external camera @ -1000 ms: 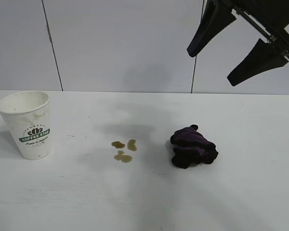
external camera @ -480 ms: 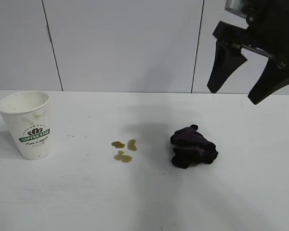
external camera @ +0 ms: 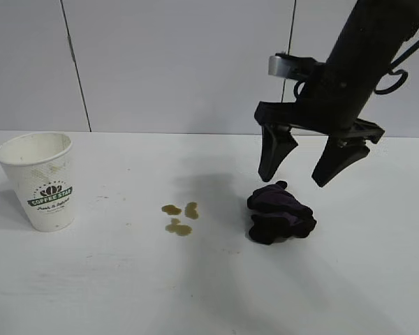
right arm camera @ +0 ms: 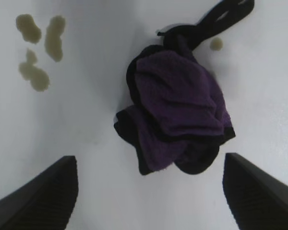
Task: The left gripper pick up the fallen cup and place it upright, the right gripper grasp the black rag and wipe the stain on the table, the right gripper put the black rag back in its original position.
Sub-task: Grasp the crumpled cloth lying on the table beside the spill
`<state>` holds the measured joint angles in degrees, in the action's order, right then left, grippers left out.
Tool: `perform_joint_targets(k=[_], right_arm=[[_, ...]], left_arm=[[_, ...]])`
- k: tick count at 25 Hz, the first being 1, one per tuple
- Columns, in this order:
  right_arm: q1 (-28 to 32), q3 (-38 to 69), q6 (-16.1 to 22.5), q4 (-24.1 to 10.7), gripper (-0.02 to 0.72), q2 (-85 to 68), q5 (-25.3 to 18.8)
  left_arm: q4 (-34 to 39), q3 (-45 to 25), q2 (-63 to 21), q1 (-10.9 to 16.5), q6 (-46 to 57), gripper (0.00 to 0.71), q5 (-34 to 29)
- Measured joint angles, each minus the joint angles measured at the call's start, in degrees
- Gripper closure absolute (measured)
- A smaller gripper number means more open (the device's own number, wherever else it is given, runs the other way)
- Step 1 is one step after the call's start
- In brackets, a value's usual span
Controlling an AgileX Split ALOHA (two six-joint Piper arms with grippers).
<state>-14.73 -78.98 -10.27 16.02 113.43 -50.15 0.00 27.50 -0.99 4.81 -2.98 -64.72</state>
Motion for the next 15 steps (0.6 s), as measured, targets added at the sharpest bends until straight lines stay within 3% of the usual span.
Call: perform_joint_targets(k=[15], right_arm=[[0.0,0.0,0.8,-1.7,0.136,6.7,5.0]], left_arm=[[0.0,0.0,0.0,0.0,0.1,0.016,0.0]])
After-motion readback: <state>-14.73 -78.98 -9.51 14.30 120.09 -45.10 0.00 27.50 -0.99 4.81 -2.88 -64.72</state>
